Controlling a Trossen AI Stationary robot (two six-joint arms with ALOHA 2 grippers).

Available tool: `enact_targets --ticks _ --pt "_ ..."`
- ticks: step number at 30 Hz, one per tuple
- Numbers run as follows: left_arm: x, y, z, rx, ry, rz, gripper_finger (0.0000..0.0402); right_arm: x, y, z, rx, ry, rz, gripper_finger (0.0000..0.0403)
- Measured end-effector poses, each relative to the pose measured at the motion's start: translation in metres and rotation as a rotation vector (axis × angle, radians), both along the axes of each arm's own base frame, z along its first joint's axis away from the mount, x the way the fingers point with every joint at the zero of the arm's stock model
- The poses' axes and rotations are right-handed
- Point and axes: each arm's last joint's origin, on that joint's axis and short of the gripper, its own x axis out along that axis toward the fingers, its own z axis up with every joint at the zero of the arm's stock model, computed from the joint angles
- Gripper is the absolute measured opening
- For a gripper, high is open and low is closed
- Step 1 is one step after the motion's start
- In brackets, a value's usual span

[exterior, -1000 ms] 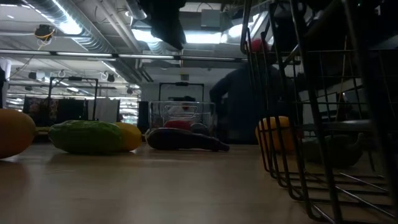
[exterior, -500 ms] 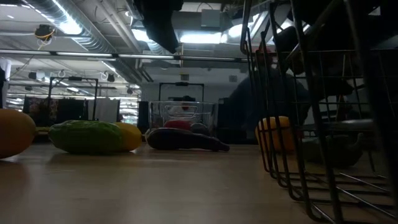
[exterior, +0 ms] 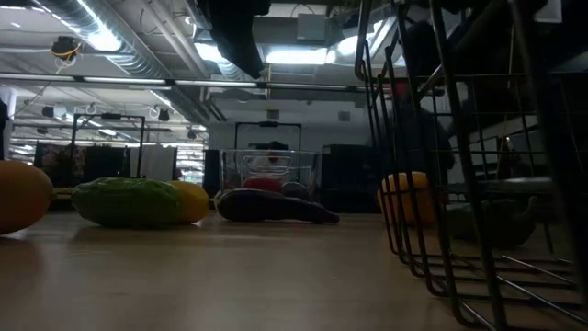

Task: Sort produce into baskets
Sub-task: Put the yellow bell pepper into the transparent bin

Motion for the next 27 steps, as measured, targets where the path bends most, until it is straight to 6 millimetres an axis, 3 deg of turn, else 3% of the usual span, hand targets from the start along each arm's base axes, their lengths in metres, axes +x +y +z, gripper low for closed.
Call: enact_targets --ticks 4,13,27 --pt "0.000 0.000 0.000 0.000 0.000 0.000 0.0244 0.015 -0.002 -0.005 -0.019 0.059 0.001 0.0392" --pt "-0.001 0.000 -0.001 -0.003 0.010 0.000 0.0244 0.046 -0.005 -0.042 0.022 0.225 0.016 0.0392" --pt "-0.001 0.000 -0.001 -0.004 0.021 -0.003 0.0244 0.053 -0.008 -0.051 -0.016 0.240 -0.050 0.0392"
